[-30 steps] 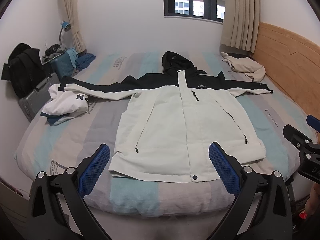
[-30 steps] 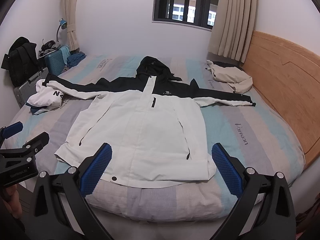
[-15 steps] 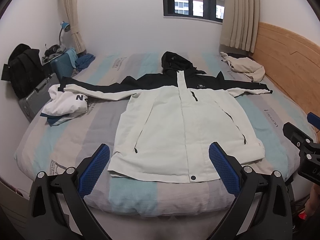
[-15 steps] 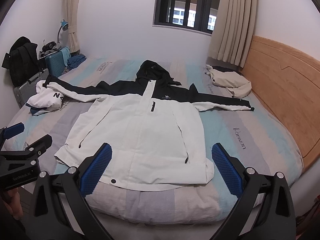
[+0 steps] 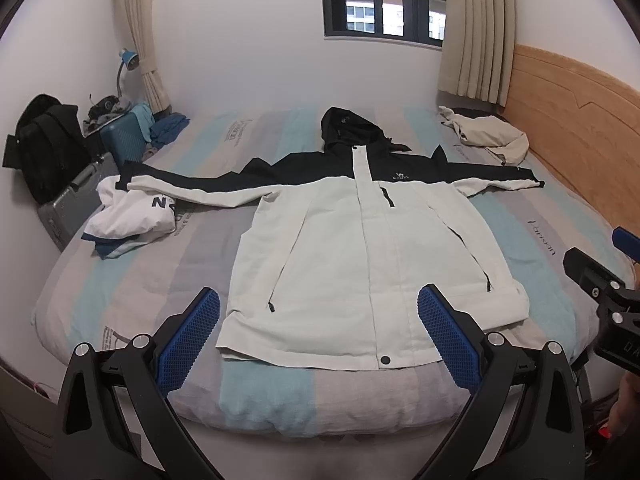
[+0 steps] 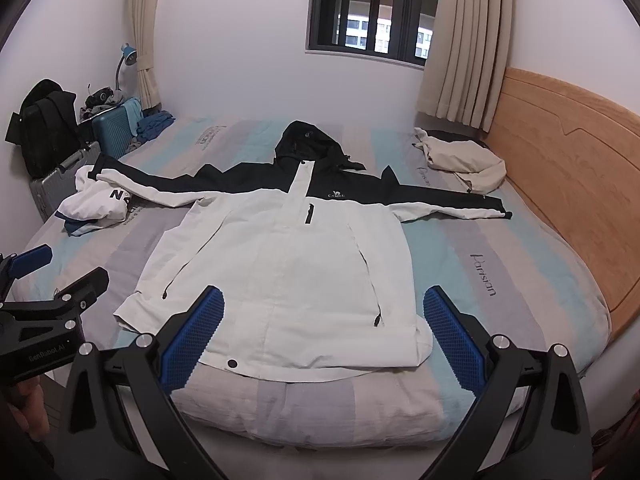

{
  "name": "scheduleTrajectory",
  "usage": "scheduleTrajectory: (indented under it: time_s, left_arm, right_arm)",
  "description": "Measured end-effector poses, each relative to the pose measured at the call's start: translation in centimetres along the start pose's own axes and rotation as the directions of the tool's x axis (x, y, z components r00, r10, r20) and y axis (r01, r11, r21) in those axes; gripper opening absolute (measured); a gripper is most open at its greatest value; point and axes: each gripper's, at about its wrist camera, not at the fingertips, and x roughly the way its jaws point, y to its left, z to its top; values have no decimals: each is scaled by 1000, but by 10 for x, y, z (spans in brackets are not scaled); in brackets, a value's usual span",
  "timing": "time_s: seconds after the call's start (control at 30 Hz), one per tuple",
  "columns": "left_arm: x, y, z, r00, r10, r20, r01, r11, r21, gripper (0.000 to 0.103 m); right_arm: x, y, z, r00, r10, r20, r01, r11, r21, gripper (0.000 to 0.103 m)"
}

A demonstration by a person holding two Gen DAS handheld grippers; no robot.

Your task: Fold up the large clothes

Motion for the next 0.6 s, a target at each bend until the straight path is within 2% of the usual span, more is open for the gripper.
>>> scheduleTrajectory:
  time_s: [0.27,0.5,0.6]
  left_arm:
    - [34,0,15,999,-38,-27,39,999,15,97]
    - [61,-9,47,994,-73,-83,76,996,44,97]
    - [73,-18,64,993,-60,-104,66,996,55,97]
  right_arm:
    - [19,-10,20,995,93,-43,-92,995,36,96]
    - [43,-18,49,996,63,-70,-62,998,22,96]
    - [55,-27,64,995,76,-69,-75,997,23,96]
